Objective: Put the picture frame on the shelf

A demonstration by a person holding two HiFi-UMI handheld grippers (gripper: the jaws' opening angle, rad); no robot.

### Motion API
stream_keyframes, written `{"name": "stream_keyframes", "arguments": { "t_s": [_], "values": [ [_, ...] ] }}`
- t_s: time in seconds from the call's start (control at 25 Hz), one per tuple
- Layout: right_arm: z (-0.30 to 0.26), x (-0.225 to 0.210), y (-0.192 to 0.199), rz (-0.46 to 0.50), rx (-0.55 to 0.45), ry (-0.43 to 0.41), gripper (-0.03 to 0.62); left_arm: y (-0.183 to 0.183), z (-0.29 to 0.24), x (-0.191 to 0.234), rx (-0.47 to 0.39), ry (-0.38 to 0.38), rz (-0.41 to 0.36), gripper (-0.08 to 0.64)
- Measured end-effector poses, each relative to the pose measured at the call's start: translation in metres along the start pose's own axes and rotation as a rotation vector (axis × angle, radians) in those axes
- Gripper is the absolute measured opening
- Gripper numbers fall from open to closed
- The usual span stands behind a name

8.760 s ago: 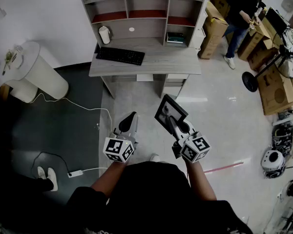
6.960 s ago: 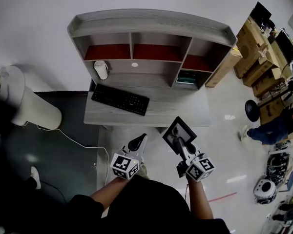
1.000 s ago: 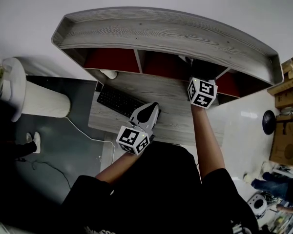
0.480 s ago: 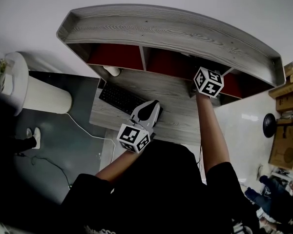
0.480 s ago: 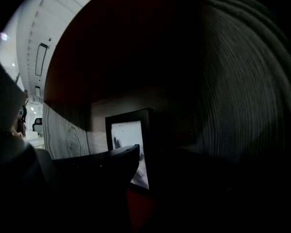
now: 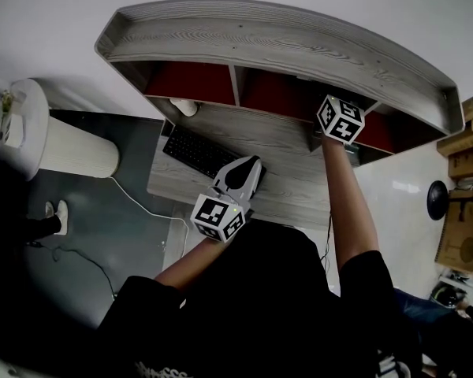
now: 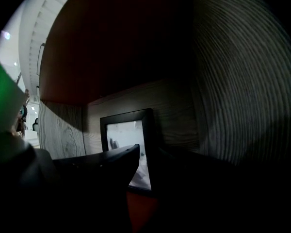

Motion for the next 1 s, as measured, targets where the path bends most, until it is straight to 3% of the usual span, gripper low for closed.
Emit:
{"name": "stream_keyframes", "arguments": {
  "t_s": [0.2, 0.28, 0.64, 0.68, 0.72, 1.0],
  "values": [
    [0.003, 0.001, -0.002, -0.039, 0.015, -0.011, 0.103, 0.000, 0.004, -0.002, -0.002, -0.002, -0.001, 0.017],
    [0.004, 0.003, 0.000, -0.041, 0.020, -0.025, 0.144, 0.001, 0.006, -0.002, 0.000, -0.003, 0.000, 0.017],
    [0.007, 0.004, 0.003, -0.031, 0.006, -0.030, 0.147, 0.003, 0.013, 0.001, -0.002, -0.005, 0.006, 0.017],
    [0.008, 0.003, 0.002, -0.031, -0.004, -0.026, 0.144, 0.003, 0.014, 0.002, -0.002, -0.005, 0.007, 0.017],
    [0.009, 0.003, 0.001, -0.032, -0.013, -0.022, 0.100, 0.002, 0.014, 0.003, -0.002, -0.005, 0.006, 0.017],
    [0.012, 0.005, -0.007, -0.051, -0.003, -0.039, 0.091, 0.000, 0.016, 0.004, -0.009, -0.003, 0.003, 0.017]
  ]
}}
Point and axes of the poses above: the fingertips, and each gripper's own axes: z backward along the fingers, x to its left, y out of its underside, the point moved 7 cm from there along z, backward along the fingers, and after that the axes turned 1 degree about -x, right-handed, at the moved point
